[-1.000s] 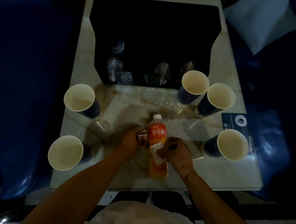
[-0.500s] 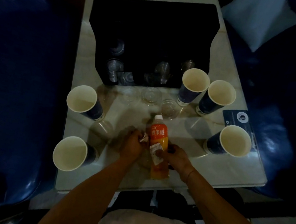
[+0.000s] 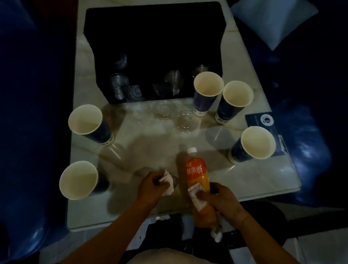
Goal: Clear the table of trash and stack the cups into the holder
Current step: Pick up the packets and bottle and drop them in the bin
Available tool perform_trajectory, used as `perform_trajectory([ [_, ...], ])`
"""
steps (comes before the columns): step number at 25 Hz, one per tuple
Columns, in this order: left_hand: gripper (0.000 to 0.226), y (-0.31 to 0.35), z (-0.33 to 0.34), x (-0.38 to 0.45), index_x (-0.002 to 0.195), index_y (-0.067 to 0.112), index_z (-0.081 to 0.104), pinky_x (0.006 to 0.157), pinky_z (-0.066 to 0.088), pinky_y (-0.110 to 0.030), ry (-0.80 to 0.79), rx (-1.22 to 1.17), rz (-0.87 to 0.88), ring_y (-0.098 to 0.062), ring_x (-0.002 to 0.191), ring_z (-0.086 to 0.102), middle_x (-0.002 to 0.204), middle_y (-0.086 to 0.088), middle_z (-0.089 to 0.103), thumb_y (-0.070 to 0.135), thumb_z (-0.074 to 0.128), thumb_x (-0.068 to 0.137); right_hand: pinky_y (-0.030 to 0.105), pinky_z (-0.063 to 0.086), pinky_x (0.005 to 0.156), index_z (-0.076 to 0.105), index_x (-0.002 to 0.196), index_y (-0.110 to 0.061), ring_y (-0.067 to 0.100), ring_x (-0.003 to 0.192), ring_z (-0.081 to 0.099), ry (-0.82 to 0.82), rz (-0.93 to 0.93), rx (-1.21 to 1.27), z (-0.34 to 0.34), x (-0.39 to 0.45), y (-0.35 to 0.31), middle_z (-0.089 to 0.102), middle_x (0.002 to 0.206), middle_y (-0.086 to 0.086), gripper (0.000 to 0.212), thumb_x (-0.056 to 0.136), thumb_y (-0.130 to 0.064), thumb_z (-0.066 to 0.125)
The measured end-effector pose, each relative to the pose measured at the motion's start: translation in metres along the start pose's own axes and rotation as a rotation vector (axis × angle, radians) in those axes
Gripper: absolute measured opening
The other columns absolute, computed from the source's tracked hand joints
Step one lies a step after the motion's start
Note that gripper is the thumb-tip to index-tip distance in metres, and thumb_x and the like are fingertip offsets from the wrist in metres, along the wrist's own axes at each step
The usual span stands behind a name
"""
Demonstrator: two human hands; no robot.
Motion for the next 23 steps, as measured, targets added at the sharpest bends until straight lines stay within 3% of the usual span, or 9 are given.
perform_trajectory([
  [4, 0.03, -0.007, 0.025, -0.028, 0.114, -0.008, 0.059, 0.073, 0.051, -0.03, -0.096, 0.01, 0.014, -0.026, 0.09, 0.064, 0.103, -0.023, 0.067, -0.004, 0.064, 0.085, 0.027, 0.056, 0.075, 0.057, 0.124, -0.012, 0.015, 0.089, 0.067, 0.0, -0.023, 0.015, -0.025, -0.029, 0.036, 0.068, 0.103, 0.003, 0.053, 0.078, -0.023, 0.08],
  [7, 0.027, -0.011, 0.053, -0.044, 0.112, -0.017, 0.056, 0.074, 0.05, -0.035, -0.178, 0.057, 0.006, -0.027, 0.089, 0.061, 0.098, -0.021, 0.063, -0.008, 0.061, 0.087, 0.039, 0.056, 0.088, 0.053, 0.128, -0.011, 0.022, 0.099, 0.066, 0.016, -0.015, 0.068, -0.05, -0.051, 0.071, 0.067, 0.113, 0.008, 0.056, 0.079, -0.02, 0.078],
  [11, 0.028, -0.01, 0.105, -0.057, 0.114, -0.01, 0.057, 0.09, 0.051, -0.049, -0.26, 0.127, 0.009, -0.03, 0.097, 0.062, 0.104, -0.02, 0.065, -0.007, 0.062, 0.087, 0.035, 0.054, 0.089, 0.051, 0.13, -0.013, 0.019, 0.102, 0.064, 0.121, -0.012, 0.108, -0.087, -0.078, 0.124, 0.064, 0.117, 0.004, 0.057, 0.08, -0.022, 0.077],
  [15, 0.026, -0.008, 0.166, -0.071, 0.109, -0.005, 0.059, 0.073, 0.055, -0.033, -0.345, 0.242, 0.02, -0.026, 0.084, 0.063, 0.097, -0.015, 0.064, -0.011, 0.062, 0.084, 0.015, 0.047, 0.067, 0.047, 0.135, -0.018, 0.007, 0.09, 0.061, 0.214, 0.067, 0.207, -0.113, -0.103, 0.182, 0.06, 0.112, -0.003, 0.063, 0.08, -0.026, 0.077],
  [18, 0.022, -0.012, 0.218, -0.079, 0.106, -0.004, 0.057, 0.054, 0.052, -0.013, -0.486, 0.366, 0.038, -0.015, 0.073, 0.061, 0.094, -0.015, 0.063, -0.011, 0.06, 0.086, 0.026, 0.052, 0.076, 0.047, 0.136, -0.021, 0.012, 0.095, 0.064, 0.304, 0.151, 0.351, -0.13, -0.121, 0.229, 0.063, 0.117, -0.001, 0.065, 0.079, -0.031, 0.077],
  [20, 0.022, -0.015, 0.252, -0.08, 0.108, -0.003, 0.056, 0.055, 0.052, -0.015, -0.551, 0.439, 0.028, -0.018, 0.075, 0.059, 0.097, -0.015, 0.061, -0.011, 0.057, 0.088, 0.027, 0.052, 0.076, 0.048, 0.136, -0.017, 0.011, 0.094, 0.064, 0.376, 0.188, 0.465, -0.137, -0.13, 0.257, 0.062, 0.117, 0.001, 0.064, 0.08, -0.031, 0.076],
  [23, 0.02, -0.021, 0.298, -0.08, 0.102, 0.003, 0.054, 0.068, 0.049, -0.026, -0.633, 0.581, 0.041, -0.025, 0.087, 0.058, 0.101, -0.015, 0.059, -0.01, 0.058, 0.087, 0.026, 0.051, 0.072, 0.051, 0.133, -0.015, 0.011, 0.092, 0.064, 0.467, 0.233, 0.612, -0.146, -0.137, 0.289, 0.063, 0.115, 0.002, 0.06, 0.08, -0.031, 0.075],
])
Point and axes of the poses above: each hand's wrist, its own x-axis towards the middle knuckle, its own z-axis out of the palm, y = z × x, the point moved 4 cm from there along x, towards the middle knuckle
